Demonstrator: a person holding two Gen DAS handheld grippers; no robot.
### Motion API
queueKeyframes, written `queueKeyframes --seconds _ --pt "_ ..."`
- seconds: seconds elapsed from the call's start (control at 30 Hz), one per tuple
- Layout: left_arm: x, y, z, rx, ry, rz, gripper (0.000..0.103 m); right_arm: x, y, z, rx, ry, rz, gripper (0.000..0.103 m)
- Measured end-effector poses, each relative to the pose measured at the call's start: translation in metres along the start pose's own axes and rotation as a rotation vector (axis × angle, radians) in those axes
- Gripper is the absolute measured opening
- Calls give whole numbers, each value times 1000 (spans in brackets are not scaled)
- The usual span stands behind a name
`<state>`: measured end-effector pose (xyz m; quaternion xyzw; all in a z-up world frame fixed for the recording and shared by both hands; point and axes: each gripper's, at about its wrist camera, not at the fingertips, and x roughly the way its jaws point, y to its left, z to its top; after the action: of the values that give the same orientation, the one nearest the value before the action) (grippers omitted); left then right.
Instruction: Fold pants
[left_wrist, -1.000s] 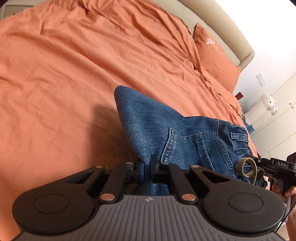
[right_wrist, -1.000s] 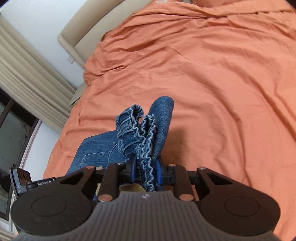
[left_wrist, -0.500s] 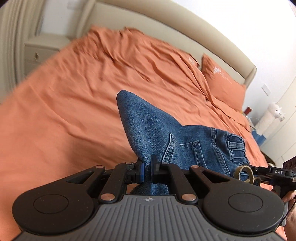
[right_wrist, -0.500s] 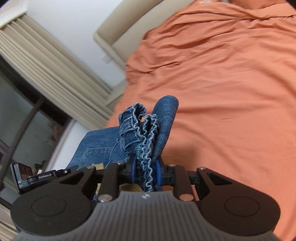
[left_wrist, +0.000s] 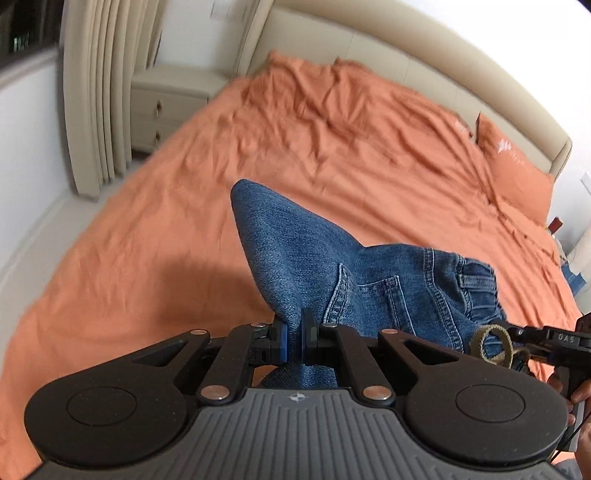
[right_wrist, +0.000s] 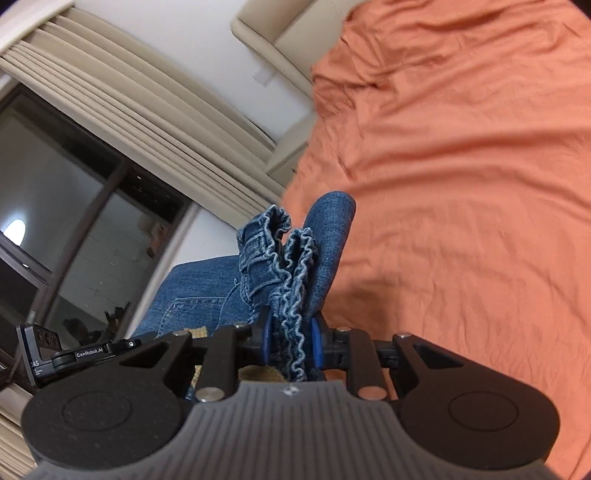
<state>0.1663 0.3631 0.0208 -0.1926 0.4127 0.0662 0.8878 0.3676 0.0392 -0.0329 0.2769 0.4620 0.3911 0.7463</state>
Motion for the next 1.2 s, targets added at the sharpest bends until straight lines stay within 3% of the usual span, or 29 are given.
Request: queueKeyframes --seconds 0.37,0.53,0.67,0.77,0.93,1.07,1.2 --pt "92 24 -17 -6 89 -146 6 0 -69 -13 65 -24 -97 17" --pt "128 44 -33 -14 156 -110 6 12 -99 -25 96 17 -166 17" --pt "141 61 -42 -34 178 -135 7 20 -125 -34 156 41 -208 16" --pt "149 61 -48 -20 198 -125 9 32 -127 -37 98 60 -264 16" --pt "139 73 -44 -72 231 -125 21 34 -124 -31 83 80 -303 20" --pt "107 76 -48 -17 231 -69 25 25 -100 -27 -92 77 -389 37" --pt "64 68 -67 49 181 -47 25 -1 -66 -40 -288 14 -444 36"
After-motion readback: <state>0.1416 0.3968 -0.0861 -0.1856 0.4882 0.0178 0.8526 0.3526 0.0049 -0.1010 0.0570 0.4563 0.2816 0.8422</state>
